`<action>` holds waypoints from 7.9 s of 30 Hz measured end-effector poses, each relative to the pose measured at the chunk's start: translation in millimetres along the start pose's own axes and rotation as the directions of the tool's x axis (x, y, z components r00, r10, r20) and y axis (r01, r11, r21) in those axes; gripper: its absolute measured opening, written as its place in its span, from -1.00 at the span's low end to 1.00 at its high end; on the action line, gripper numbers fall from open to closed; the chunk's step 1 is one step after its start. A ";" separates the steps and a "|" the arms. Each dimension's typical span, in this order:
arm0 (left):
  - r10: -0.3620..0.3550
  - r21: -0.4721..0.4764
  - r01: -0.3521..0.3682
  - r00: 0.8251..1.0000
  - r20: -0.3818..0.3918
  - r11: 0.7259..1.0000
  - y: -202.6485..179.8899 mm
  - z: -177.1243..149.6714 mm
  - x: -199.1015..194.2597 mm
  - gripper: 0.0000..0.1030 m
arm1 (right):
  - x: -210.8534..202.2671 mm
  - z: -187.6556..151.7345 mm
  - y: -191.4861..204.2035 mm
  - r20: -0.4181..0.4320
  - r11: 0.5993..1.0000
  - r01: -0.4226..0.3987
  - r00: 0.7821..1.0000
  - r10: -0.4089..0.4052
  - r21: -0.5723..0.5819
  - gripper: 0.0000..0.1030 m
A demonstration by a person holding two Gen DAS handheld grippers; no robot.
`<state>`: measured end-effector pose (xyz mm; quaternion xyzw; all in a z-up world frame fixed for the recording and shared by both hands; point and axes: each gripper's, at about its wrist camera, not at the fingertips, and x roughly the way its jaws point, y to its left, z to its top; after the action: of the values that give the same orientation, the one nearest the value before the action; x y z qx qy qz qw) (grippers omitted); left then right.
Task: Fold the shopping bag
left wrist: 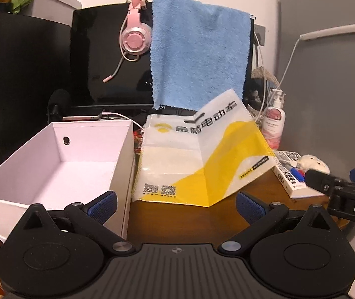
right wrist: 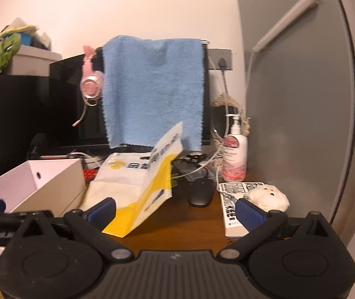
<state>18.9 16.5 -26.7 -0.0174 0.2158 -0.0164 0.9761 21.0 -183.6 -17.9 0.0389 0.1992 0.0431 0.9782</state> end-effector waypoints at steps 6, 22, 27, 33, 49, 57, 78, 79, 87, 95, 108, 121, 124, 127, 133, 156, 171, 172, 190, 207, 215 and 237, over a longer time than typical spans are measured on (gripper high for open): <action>0.050 0.012 -0.052 0.993 0.111 0.999 -2.5 -8.7 -0.8 0.99 | 19.7 -9.2 -15.6 -0.046 0.998 -0.034 0.998 0.036 0.048 0.99; -0.075 0.060 0.070 0.994 0.081 0.996 -0.1 -28.2 26.8 1.00 | 56.5 -38.6 -59.3 0.112 0.960 -0.246 0.966 0.232 0.132 0.98; -0.082 0.070 0.075 0.992 0.097 0.995 -1.6 -29.3 29.1 0.99 | 80.4 -20.1 -53.3 0.121 0.960 -0.256 0.963 0.243 0.116 0.80; -0.102 0.073 0.093 0.986 0.133 0.993 2.3 -32.0 27.4 0.97 | 122.6 -0.1 -41.8 0.047 0.946 -0.290 0.957 0.286 0.144 -0.31; -0.259 -0.006 0.262 0.959 0.112 0.965 15.2 -37.1 26.3 0.98 | 87.1 -41.0 -89.1 -0.087 0.962 -0.205 0.971 0.223 0.178 -0.90; -0.238 -0.035 0.241 0.968 0.079 0.970 21.5 -37.0 31.9 0.98 | 60.5 -54.5 -97.2 -0.062 0.990 -0.105 0.992 0.111 0.093 -0.55; -0.250 -0.116 0.241 0.966 -0.071 0.964 28.2 -45.2 67.3 0.98 | 74.4 -50.5 -66.0 -0.112 0.988 -0.094 0.990 0.081 -0.121 -0.80; -0.248 -0.117 0.239 0.966 -0.075 0.964 26.6 -44.9 68.4 0.97 | 75.7 -51.9 -66.8 -0.118 0.989 -0.100 0.989 0.087 -0.110 -0.80; -0.241 -0.133 0.224 0.961 -0.133 0.966 22.9 -43.1 70.6 0.69 | 80.8 -60.6 -70.9 -0.141 0.990 -0.123 0.984 0.112 -0.066 -0.80; -0.186 -0.159 0.157 0.964 -0.190 0.975 18.4 -53.4 83.5 0.69 | 78.5 -63.4 -72.1 -0.135 0.990 -0.136 0.982 0.129 -0.046 -0.79; -0.305 -0.389 0.233 0.943 -0.134 0.891 24.2 -48.5 102.2 -0.82 | 85.0 -65.2 -72.0 -0.138 0.988 -0.154 0.979 0.150 -0.018 -0.78; -0.242 -0.148 0.244 0.970 0.034 0.958 13.5 -31.0 40.9 -0.87 | 104.5 -63.7 -39.9 -0.204 0.954 -0.297 0.933 0.296 0.023 -0.77; -0.279 -0.070 0.280 0.960 0.019 0.958 -3.1 -27.5 42.7 -0.77 | 109.7 -62.6 -42.7 -0.223 0.932 -0.344 0.905 0.361 0.114 -0.75; -0.360 -0.033 0.360 0.933 -0.022 0.932 -18.3 -26.4 56.9 -0.55 | 112.0 -61.7 -49.6 -0.225 0.913 -0.363 0.889 0.400 0.189 -0.74; -0.525 -0.073 0.520 0.848 -0.077 0.851 -41.6 -30.2 85.9 -0.11 | 98.4 -53.2 -95.1 -0.160 0.865 -0.334 0.896 0.415 0.375 -0.33; -0.646 -0.133 0.634 0.732 -0.214 0.762 -49.3 -37.9 110.1 -0.03 | 101.4 -74.0 -162.1 -0.086 0.722 -0.299 0.892 0.444 0.624 -0.83; -0.352 -0.013 0.365 0.888 -0.294 0.931 -50.4 4.0 222.9 -0.79 | 92.4 -67.9 -160.6 -0.097 0.748 -0.274 0.907 0.411 0.604 -0.62; -0.352 -0.027 0.362 0.885 -0.305 0.932 -49.2 1.5 226.6 -0.79 | 88.9 -67.8 -161.6 -0.091 0.747 -0.266 0.913 0.399 0.610 -0.46; -0.290 -0.137 0.260 0.911 -0.294 0.956 -34.3 -17.1 188.5 -0.79 | 64.6 -143.0 -131.2 0.037 0.354 -0.278 0.829 0.558 0.893 0.14; -0.411 -0.271 0.333 0.853 -0.321 0.903 -24.7 -32.4 163.1 -0.79 | 56.3 -104.6 -126.4 0.156 0.429 -0.370 0.876 0.456 0.824 -0.83; -0.527 -0.312 0.437 0.785 -0.326 0.843 -47.1 -41.5 161.7 -0.79 | 63.5 -60.1 -154.4 0.193 0.542 -0.376 0.911 0.364 0.752 -0.91; -0.360 -0.053 0.360 0.892 -0.273 0.931 6.6 -22.3 146.9 -0.79 | 60.8 -2.3 -180.7 0.108 0.723 -0.334 0.934 0.341 0.605 -0.94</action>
<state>142.8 16.6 -109.0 -0.0552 0.3440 -0.1990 0.9160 88.3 -356.9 -60.3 0.3897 0.1974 0.1535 0.8864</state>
